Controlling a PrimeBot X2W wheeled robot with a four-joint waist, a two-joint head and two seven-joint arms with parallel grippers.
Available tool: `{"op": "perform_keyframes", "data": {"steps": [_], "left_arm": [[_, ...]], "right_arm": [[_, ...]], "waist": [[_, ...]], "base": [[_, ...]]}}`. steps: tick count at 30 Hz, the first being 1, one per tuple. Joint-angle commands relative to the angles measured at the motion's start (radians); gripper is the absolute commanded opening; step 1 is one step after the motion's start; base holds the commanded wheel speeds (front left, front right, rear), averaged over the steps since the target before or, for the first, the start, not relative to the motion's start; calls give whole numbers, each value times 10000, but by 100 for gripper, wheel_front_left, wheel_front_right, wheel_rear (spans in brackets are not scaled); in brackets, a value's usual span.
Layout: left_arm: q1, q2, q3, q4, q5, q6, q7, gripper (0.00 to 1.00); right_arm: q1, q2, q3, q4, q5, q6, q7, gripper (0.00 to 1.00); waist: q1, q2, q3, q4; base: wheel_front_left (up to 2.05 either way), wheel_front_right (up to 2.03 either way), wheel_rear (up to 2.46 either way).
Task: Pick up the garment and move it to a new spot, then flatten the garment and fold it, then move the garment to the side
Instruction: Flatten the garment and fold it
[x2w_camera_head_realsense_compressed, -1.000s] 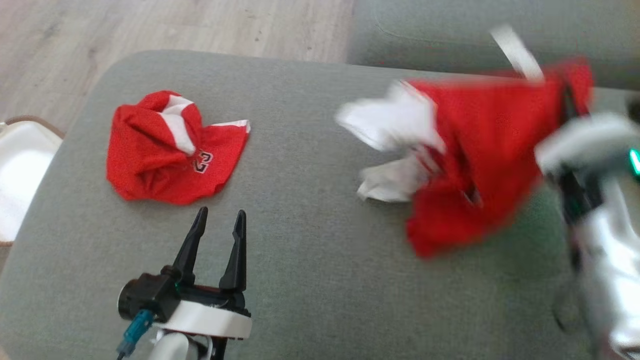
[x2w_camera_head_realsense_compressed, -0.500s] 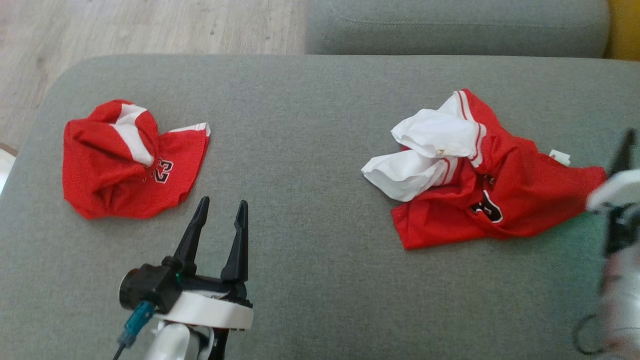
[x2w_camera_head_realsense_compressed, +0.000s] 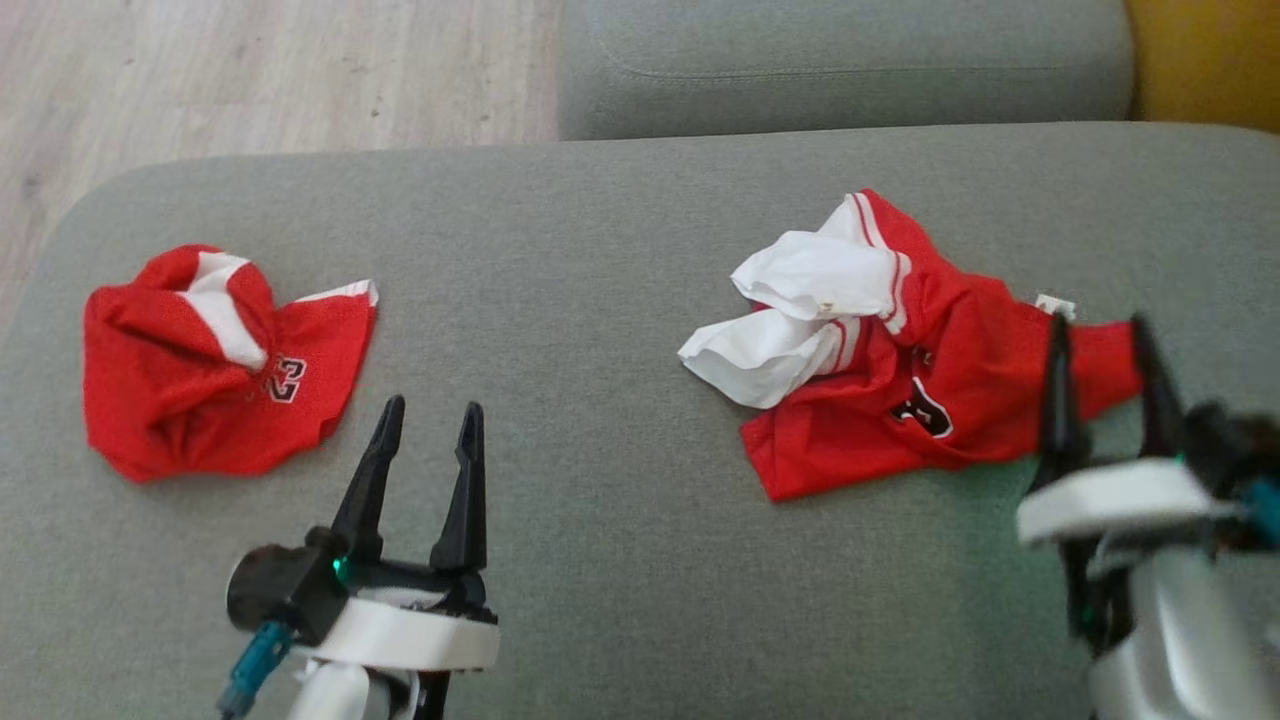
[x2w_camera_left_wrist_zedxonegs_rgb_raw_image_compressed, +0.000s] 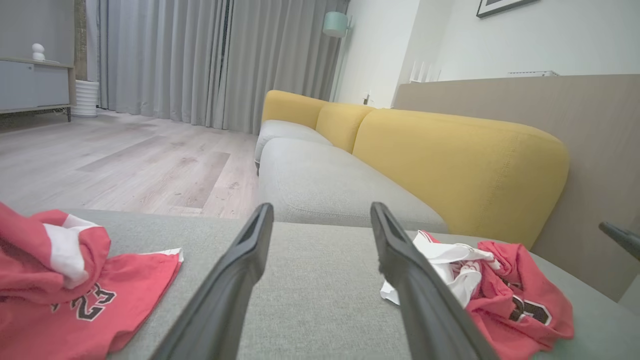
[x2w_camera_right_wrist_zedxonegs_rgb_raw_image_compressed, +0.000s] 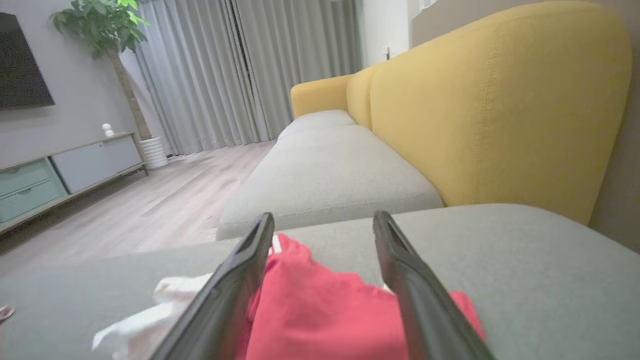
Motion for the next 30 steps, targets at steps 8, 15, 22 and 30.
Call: {"op": "perform_keyframes", "data": {"steps": [8,15,22,30], "left_arm": [[-253,-3,267,-325,34,-53,-95,100],[-457,-3,63,-262,-40,-55,-95,100],[-665,-3,-76,-131,-128,-56,-95,100],[-800,-3,-207,-7,-164,-56,-95,100]], "right_arm": [[693,-33,1146,-1260,-90,-7,-107,100],[-24,-33,805,-966,-1193,-7,301,100],[-1065,-32,-167,191,-2180,-7,1197,100],[-1919,-32,-811,1857,-2521,-7,1721,0]], "waist": [[1,-1,166,-107],[1,-1,555,328],[1,-1,996,900],[1,-1,1152,1248]], "base": [[0,0,0],[0,0,0],[0,0,0],[0,0,0]]}}
